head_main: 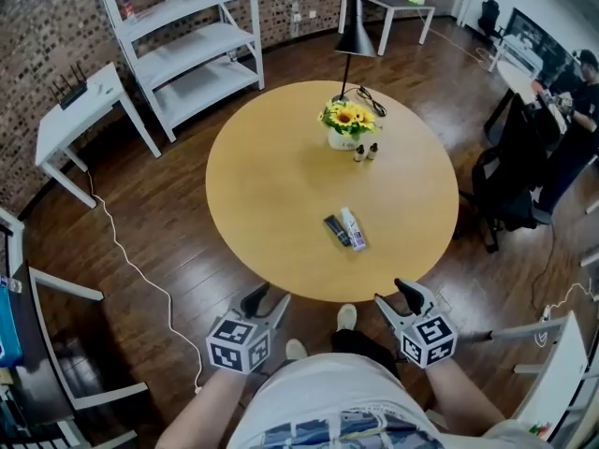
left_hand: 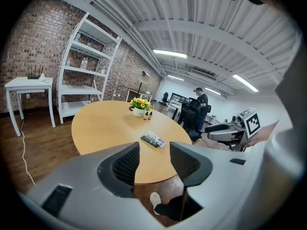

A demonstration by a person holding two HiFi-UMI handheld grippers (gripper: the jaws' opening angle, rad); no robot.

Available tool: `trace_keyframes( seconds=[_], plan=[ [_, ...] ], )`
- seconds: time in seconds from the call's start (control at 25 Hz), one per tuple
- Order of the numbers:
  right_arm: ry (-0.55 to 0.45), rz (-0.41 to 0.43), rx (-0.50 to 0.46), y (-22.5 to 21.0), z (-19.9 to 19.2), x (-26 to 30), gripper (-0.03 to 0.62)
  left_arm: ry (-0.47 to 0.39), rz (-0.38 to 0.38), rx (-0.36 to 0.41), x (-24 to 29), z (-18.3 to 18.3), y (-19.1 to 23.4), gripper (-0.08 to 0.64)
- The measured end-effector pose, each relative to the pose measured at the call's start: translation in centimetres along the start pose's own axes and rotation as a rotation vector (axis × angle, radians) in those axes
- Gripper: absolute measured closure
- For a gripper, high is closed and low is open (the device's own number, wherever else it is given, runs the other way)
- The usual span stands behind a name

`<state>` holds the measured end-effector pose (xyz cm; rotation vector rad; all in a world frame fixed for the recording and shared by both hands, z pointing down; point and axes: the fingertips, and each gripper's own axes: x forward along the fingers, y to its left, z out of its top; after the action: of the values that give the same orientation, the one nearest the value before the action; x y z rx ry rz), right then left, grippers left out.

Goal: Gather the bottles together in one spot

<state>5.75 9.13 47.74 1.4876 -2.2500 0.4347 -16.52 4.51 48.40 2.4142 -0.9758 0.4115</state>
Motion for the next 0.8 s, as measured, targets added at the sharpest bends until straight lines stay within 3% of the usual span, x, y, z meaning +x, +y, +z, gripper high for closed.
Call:
trace_keyframes(
  seconds=[0.52, 0.68, 0.8],
  plan=[
    [0.122, 0.123, -0.072, -7.9, -1.0, 12.9, 0.348, -0.016, 0.124, -0.083, 3.8, 2.5, 1.8, 0.387],
    [0.186, 0.231, -0.157, -7.5, -2.0, 17.3, 0.348, -0.008, 0.188, -0.115, 5.0, 3.1, 2.3, 0.387],
    [0.290, 0.302, -0.295, -6.2, -3.8, 21.0, 0.348, 0.000, 0.219, -0.134, 6.1, 3.5, 2.4, 0.387]
  ],
)
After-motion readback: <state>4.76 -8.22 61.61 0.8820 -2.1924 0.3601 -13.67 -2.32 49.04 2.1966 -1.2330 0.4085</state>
